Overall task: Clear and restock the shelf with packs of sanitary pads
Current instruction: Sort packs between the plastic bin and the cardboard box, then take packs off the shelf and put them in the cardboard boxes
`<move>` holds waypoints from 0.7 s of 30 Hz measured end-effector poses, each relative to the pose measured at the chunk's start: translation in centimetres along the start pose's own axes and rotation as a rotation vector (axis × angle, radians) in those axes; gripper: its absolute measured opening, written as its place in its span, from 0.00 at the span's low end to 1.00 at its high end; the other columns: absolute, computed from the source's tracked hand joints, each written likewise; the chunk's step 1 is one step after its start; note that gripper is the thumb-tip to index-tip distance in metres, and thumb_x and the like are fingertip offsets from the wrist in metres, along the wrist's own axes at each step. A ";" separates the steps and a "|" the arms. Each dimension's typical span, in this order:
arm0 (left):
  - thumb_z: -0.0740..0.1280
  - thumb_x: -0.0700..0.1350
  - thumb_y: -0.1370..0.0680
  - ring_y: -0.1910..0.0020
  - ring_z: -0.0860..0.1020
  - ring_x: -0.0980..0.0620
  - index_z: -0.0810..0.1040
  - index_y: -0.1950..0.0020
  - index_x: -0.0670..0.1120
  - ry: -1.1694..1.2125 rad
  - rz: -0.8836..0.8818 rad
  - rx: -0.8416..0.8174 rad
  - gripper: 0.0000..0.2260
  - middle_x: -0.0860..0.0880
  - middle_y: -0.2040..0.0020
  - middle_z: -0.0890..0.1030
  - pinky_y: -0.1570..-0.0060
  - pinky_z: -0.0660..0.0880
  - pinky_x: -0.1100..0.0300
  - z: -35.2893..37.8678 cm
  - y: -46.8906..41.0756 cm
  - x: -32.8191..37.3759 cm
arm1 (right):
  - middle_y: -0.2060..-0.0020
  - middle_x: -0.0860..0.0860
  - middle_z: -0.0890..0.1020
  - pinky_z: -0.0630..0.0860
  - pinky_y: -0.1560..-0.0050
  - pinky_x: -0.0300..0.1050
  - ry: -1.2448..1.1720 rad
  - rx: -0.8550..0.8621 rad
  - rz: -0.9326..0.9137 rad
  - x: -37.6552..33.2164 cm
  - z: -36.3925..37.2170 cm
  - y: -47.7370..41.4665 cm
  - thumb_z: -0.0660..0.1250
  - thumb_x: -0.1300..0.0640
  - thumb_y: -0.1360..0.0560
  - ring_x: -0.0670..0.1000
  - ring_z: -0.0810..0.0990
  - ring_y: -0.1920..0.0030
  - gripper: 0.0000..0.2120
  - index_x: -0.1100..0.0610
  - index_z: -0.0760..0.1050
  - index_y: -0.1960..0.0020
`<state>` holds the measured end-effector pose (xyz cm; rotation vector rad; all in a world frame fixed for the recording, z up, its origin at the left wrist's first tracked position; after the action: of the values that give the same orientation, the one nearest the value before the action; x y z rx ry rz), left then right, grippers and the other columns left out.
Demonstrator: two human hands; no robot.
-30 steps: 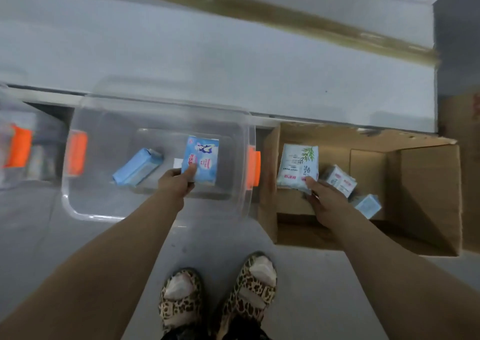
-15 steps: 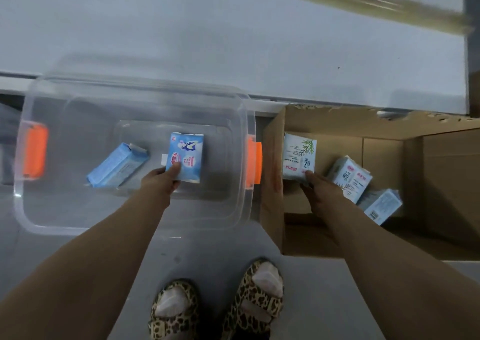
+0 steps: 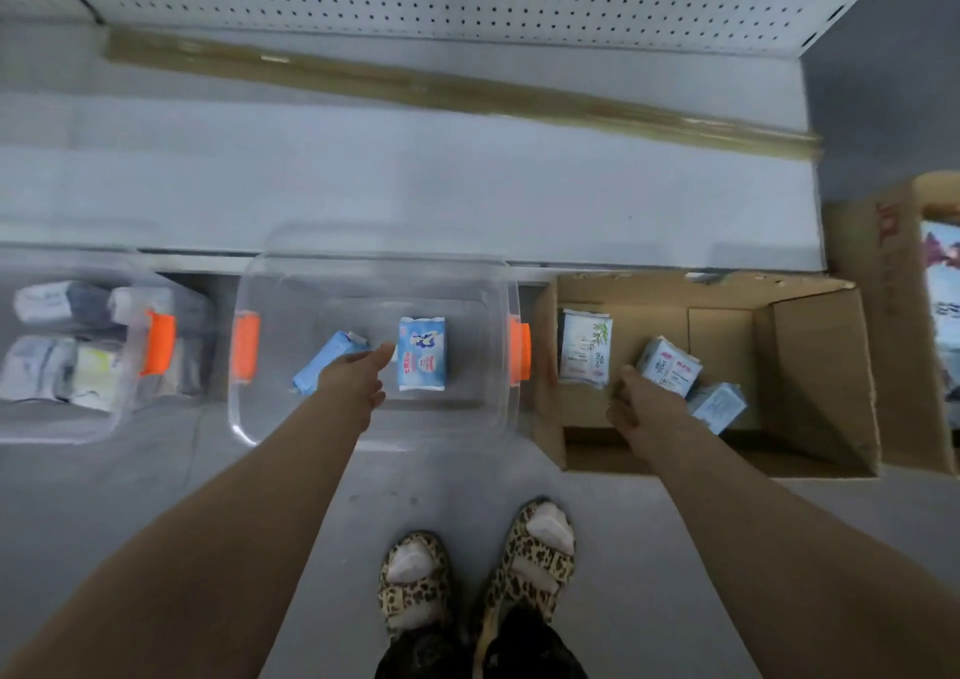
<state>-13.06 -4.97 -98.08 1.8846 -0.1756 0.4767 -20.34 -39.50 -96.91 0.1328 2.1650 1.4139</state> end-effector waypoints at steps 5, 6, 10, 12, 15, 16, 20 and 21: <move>0.77 0.52 0.28 0.68 0.71 0.52 0.80 0.47 0.44 -0.013 0.064 -0.137 0.16 0.46 0.62 0.76 0.51 0.72 0.55 -3.3 9.8 6.2 | 0.40 0.65 0.80 0.79 0.40 0.56 0.198 -0.049 -0.130 -6.8 -2.8 12.0 0.66 0.55 0.20 0.57 0.80 0.55 0.16 0.65 0.75 0.37; 0.77 0.51 0.28 0.69 0.70 0.52 0.80 0.48 0.45 -0.013 0.079 -0.161 0.15 0.46 0.64 0.75 0.54 0.71 0.56 -3.8 11.9 7.5 | 0.44 0.63 0.81 0.78 0.38 0.59 0.233 -0.040 -0.144 -7.9 -3.4 14.2 0.66 0.53 0.20 0.60 0.81 0.50 0.14 0.62 0.78 0.41; 0.78 0.45 0.27 0.70 0.68 0.52 0.76 0.42 0.45 0.028 0.176 -0.262 0.17 0.48 0.63 0.75 0.70 0.67 0.61 -6.1 24.0 14.2 | 0.45 0.54 0.80 0.77 0.38 0.53 0.411 0.003 -0.334 -13.8 -6.8 25.1 0.69 0.45 0.25 0.57 0.79 0.43 0.25 0.56 0.75 0.32; 0.77 0.44 0.27 0.68 0.69 0.52 0.76 0.41 0.45 0.039 0.244 -0.296 0.18 0.48 0.63 0.75 0.70 0.66 0.60 -7.2 30.5 17.6 | 0.46 0.56 0.80 0.77 0.43 0.50 0.451 -0.006 -0.440 -17.2 -8.5 31.4 0.71 0.47 0.24 0.56 0.80 0.48 0.25 0.57 0.73 0.30; 0.78 0.46 0.28 0.62 0.73 0.51 0.77 0.38 0.45 -0.015 0.388 -0.330 0.21 0.47 0.56 0.78 0.67 0.69 0.61 -8.4 39.8 22.6 | 0.43 0.56 0.80 0.75 0.49 0.48 0.473 -0.043 -0.585 -21.7 -11.0 39.7 0.72 0.46 0.23 0.55 0.80 0.50 0.25 0.56 0.72 0.32; 0.78 0.46 0.27 0.57 0.74 0.50 0.77 0.36 0.45 -0.033 0.444 -0.343 0.22 0.46 0.52 0.79 0.64 0.70 0.61 -8.6 43.0 24.2 | 0.42 0.55 0.79 0.75 0.47 0.48 0.492 -0.051 -0.650 -23.3 -11.8 42.3 0.72 0.45 0.24 0.55 0.81 0.46 0.25 0.56 0.73 0.32; 0.78 0.43 0.27 0.46 0.74 0.46 0.78 0.36 0.44 -0.150 0.724 -0.353 0.22 0.43 0.43 0.77 0.52 0.70 0.57 -9.4 55.2 29.5 | 0.35 0.55 0.77 0.73 0.44 0.45 0.577 -0.061 -0.883 -29.3 -14.9 52.8 0.72 0.45 0.24 0.55 0.77 0.38 0.27 0.55 0.73 0.29; 0.77 0.43 0.27 0.46 0.73 0.46 0.77 0.36 0.44 -0.180 0.797 -0.348 0.22 0.44 0.43 0.76 0.52 0.70 0.57 -9.6 58.3 30.7 | 0.33 0.55 0.76 0.73 0.41 0.45 0.603 -0.067 -0.955 -30.6 -15.7 55.6 0.72 0.45 0.24 0.55 0.76 0.36 0.28 0.56 0.72 0.29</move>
<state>-7.67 -13.80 -32.30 1.4558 -1.0830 0.7471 -13.65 -38.96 -31.82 -1.3166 2.0879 0.9856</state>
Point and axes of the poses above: each hand's wrist, its own y-axis away from the middle knuckle, its own z-axis out of the palm, x = y × z, the point moved 4 cm from there along -y, towards the middle knuckle
